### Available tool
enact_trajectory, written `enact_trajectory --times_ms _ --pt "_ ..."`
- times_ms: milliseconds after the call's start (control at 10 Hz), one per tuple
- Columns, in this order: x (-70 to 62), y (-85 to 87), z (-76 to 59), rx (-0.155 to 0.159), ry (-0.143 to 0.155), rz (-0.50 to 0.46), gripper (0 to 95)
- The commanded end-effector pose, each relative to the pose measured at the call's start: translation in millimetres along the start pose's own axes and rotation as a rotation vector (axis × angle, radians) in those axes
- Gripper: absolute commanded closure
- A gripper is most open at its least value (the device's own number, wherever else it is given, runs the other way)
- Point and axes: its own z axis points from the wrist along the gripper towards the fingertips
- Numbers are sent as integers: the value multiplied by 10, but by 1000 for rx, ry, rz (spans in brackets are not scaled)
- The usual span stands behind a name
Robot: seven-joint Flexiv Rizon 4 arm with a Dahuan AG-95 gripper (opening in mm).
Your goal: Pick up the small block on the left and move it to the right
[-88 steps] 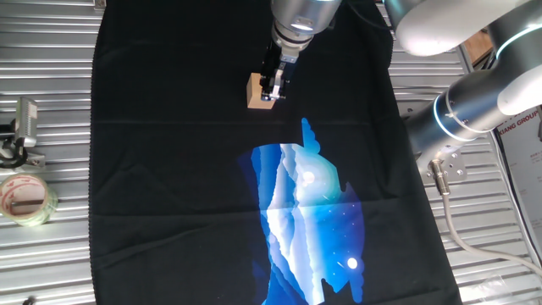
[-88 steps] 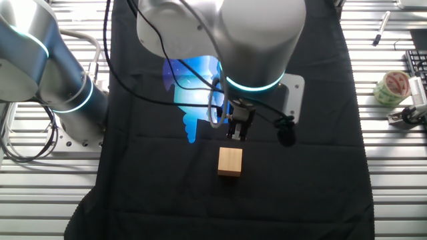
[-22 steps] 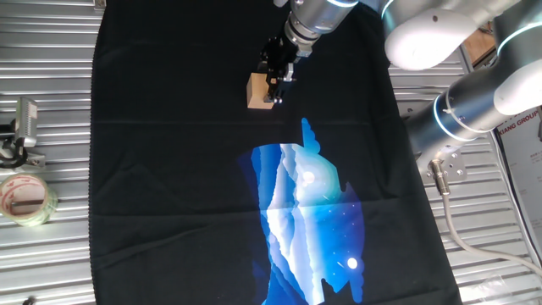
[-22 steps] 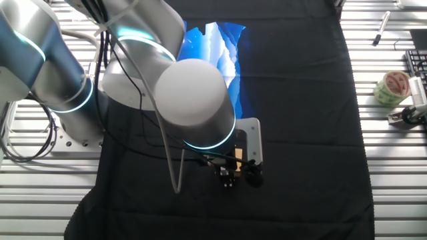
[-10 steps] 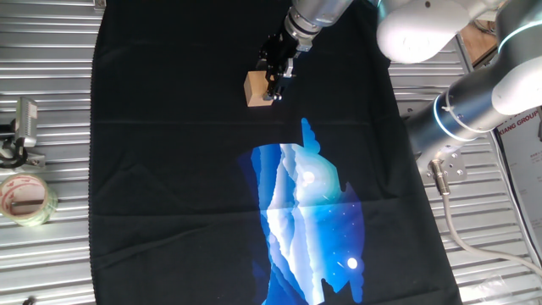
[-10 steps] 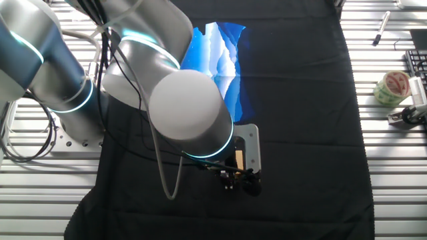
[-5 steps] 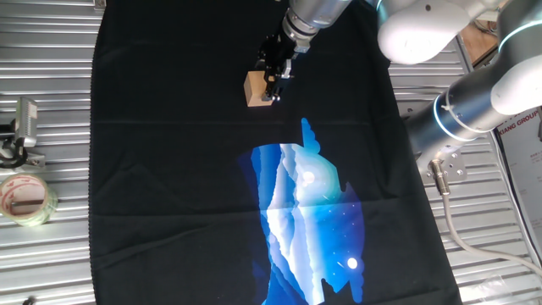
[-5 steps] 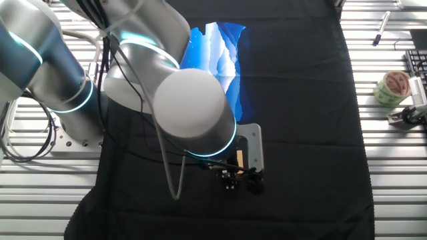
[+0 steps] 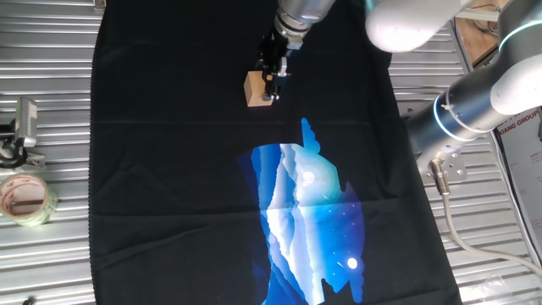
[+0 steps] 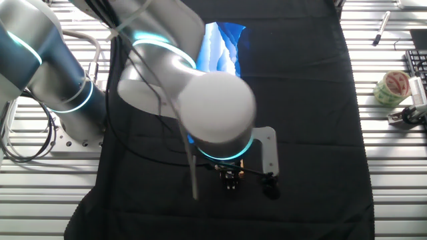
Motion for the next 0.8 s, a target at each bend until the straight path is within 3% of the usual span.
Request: enact_trajectory --times_ms 100,400,800 --pt "1 -8 15 5 -4 4 190" --pt "2 -7 15 57 -7 11 190" --pt "2 -7 15 55 -9 21 190"
